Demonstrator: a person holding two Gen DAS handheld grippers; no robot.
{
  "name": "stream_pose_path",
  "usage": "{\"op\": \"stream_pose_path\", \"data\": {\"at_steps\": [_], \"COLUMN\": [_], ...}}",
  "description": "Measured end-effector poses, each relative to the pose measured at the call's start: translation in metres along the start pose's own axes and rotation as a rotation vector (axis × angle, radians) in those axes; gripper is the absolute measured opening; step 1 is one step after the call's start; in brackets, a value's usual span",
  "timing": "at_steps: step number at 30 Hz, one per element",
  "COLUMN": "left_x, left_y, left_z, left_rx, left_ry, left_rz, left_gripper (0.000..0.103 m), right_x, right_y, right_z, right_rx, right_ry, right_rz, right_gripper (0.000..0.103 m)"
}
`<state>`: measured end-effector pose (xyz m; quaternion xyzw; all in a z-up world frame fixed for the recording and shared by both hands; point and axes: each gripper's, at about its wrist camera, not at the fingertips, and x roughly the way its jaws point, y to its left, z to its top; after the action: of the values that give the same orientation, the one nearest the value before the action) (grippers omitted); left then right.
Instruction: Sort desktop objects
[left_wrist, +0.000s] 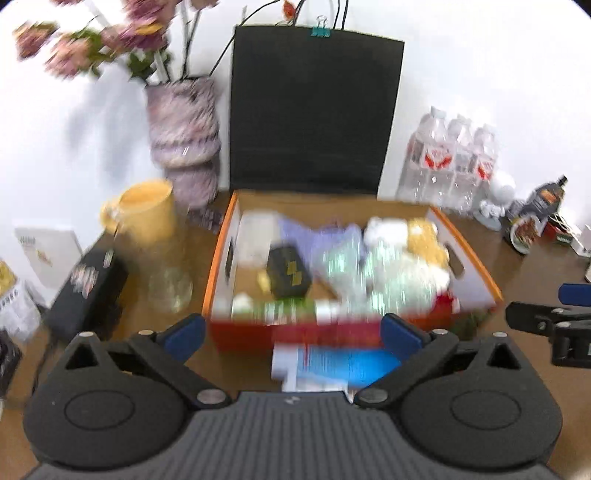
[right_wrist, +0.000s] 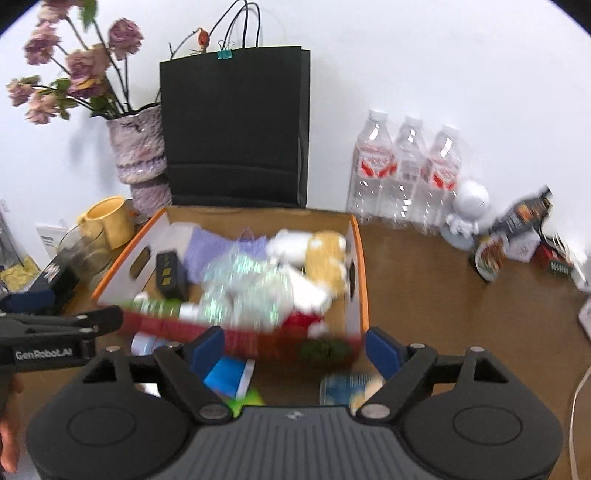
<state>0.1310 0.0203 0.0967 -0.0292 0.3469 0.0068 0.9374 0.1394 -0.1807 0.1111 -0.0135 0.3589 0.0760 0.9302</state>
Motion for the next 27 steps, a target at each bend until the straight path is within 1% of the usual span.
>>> {"op": "stream_pose_path", "data": {"at_steps": [3, 6, 8, 10, 14, 17, 20, 22, 23, 27], "left_x": [-0.011, -0.017, -0.02, -0.022, -0.023, -0.021, -0.022, -0.022, -0.021, -0.021], "left_y": [0.005, 0.005, 0.002, 0.0, -0.002, -0.001, -0.001, -0.001, -0.001, -0.001], "left_z": [-0.061, -0.115, -0.139, -0.154, -0.161, -0.16, -0.162, -0.164, -0.164, -0.165], "left_rx": [0.01, 0.018, 0.056, 0.075, 0.092, 0.078, 0.077, 0.075, 0.075, 0.073], "left_ry": [0.019, 0.027, 0.025, 0.016, -0.004, -0.005, -0.005, -0.005, -0.005, -0.004], "left_rz": [-0.034, -0.017, -0.01, -0.01, 0.013, 0.013, 0.014, 0.014, 0.014, 0.012], "left_gripper": [0.103, 0.103, 0.103, 0.103, 0.103, 0.103, 0.103, 0.103, 0.103, 0.103], "right_x": [-0.011, -0.013, -0.011, -0.007, 0.001, 0.001, 0.001, 0.002, 0.002, 0.003], "right_y": [0.002, 0.012, 0.02, 0.028, 0.042, 0.043, 0.04, 0.039, 0.038, 0.037], "right_z": [-0.057, -0.114, -0.141, -0.154, -0.176, -0.181, -0.184, -0.185, -0.185, -0.186], "right_rx": [0.033, 0.044, 0.042, 0.028, -0.002, -0.005, 0.017, 0.029, 0.032, 0.033], "right_ry": [-0.017, -0.046, -0.064, -0.066, -0.06, -0.06, -0.051, -0.046, -0.044, -0.038], "right_rz": [0.029, -0.004, -0.03, -0.041, -0.064, -0.077, -0.063, -0.057, -0.055, -0.045], "right_gripper": [0.087, 0.087, 0.087, 0.087, 0.087, 0.089, 0.097, 0.099, 0.102, 0.103]}}
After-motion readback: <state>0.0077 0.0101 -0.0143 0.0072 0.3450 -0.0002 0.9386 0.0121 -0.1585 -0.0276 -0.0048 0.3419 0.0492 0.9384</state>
